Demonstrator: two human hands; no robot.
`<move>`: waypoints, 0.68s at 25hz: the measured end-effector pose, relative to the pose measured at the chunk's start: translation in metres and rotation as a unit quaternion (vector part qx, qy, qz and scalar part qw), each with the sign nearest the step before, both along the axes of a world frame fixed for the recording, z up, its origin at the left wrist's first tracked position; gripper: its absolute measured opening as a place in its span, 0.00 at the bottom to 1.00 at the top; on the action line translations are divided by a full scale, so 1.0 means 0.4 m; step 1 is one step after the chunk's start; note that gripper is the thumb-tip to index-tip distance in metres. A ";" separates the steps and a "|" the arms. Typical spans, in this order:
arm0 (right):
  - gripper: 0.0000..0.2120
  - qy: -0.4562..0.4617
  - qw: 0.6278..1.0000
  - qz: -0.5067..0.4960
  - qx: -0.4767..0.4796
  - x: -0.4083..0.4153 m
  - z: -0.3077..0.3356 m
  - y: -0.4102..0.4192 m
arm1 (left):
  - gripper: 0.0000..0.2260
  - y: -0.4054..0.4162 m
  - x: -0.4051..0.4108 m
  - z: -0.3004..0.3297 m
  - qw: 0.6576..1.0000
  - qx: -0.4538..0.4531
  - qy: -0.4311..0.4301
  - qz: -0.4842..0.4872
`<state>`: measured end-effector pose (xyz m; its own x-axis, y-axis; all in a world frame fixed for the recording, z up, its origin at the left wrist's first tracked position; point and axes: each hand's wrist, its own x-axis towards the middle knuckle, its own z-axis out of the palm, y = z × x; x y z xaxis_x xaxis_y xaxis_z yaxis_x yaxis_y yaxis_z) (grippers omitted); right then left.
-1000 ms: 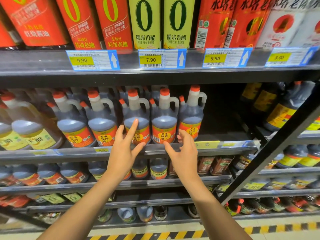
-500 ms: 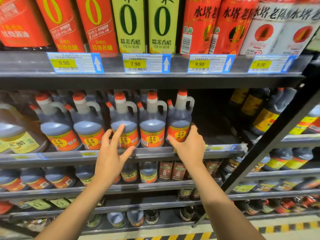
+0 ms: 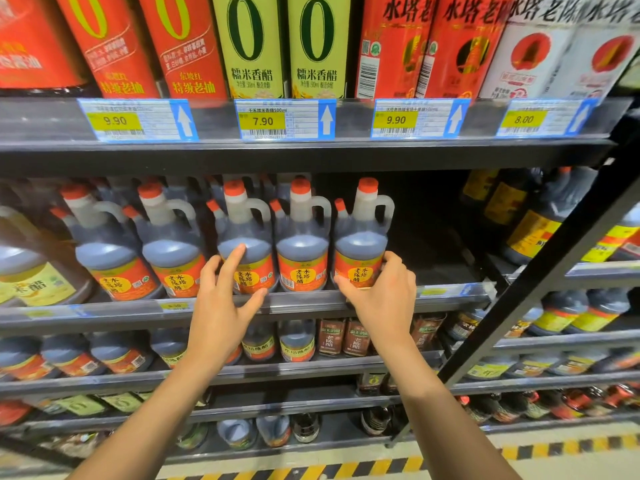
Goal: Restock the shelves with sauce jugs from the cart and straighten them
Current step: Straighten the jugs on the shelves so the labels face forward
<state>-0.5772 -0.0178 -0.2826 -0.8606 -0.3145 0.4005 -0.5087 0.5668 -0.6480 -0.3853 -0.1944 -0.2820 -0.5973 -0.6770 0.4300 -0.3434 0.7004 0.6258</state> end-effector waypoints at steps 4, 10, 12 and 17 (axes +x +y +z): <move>0.41 0.000 1.000 -0.005 -0.006 0.009 0.001 -0.002 | 0.36 0.000 0.003 0.001 1.000 0.002 0.004 0.001; 0.42 -0.016 1.000 -0.011 -0.010 0.012 0.002 -0.005 | 0.36 0.001 0.003 0.002 1.000 -0.001 0.007 0.003; 0.42 -0.021 1.000 -0.011 -0.010 0.013 0.005 -0.003 | 0.36 -0.005 0.005 0.002 1.000 -0.001 0.004 -0.005; 0.41 -0.026 0.999 -0.018 0.004 0.010 0.005 -0.005 | 0.38 -0.006 0.018 -0.002 1.000 0.010 0.005 -0.026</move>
<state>-0.5731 -0.0199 -0.2805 -0.8911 -0.2857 0.3526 -0.4535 0.5903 -0.6678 -0.3781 -0.1968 -0.2829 -0.6281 -0.6530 0.4231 -0.3006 0.7052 0.6422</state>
